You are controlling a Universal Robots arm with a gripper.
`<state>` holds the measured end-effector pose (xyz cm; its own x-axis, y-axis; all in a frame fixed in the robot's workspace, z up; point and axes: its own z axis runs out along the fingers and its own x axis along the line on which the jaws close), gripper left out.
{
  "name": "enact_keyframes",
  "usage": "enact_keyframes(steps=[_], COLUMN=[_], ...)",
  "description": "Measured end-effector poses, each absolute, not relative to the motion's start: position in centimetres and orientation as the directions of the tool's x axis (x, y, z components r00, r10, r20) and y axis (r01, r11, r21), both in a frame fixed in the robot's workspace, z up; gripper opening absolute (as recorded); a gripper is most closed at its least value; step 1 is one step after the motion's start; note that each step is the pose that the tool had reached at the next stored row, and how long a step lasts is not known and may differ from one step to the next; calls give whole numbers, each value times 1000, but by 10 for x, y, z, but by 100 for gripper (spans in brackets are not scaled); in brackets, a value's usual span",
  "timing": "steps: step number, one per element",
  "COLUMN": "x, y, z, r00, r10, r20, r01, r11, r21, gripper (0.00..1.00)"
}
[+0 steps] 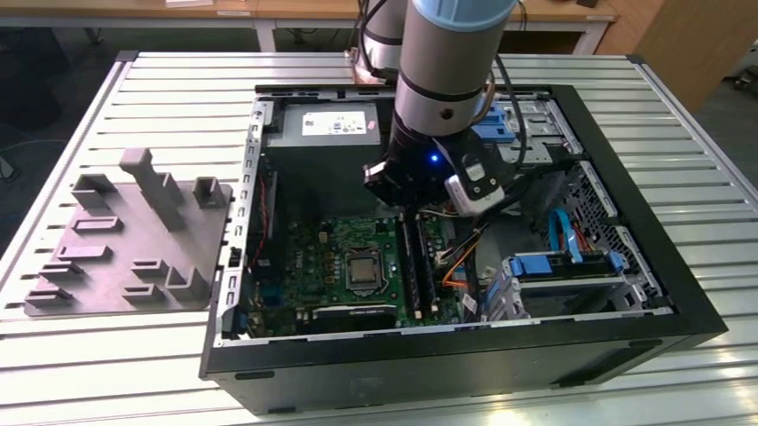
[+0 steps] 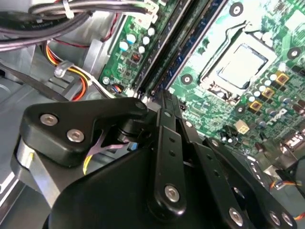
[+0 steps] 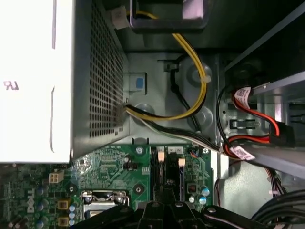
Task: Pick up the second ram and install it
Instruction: 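Press down the second ram until it locks into place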
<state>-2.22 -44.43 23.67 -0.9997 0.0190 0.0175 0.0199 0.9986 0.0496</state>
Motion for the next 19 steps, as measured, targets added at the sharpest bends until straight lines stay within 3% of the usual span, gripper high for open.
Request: enact_keyframes(steps=[19], x=[-24], y=[-439], z=[223], r00=[-1000], r10=[19], r20=[18], r01=[20], r11=[999], r21=[50], gripper=[10])
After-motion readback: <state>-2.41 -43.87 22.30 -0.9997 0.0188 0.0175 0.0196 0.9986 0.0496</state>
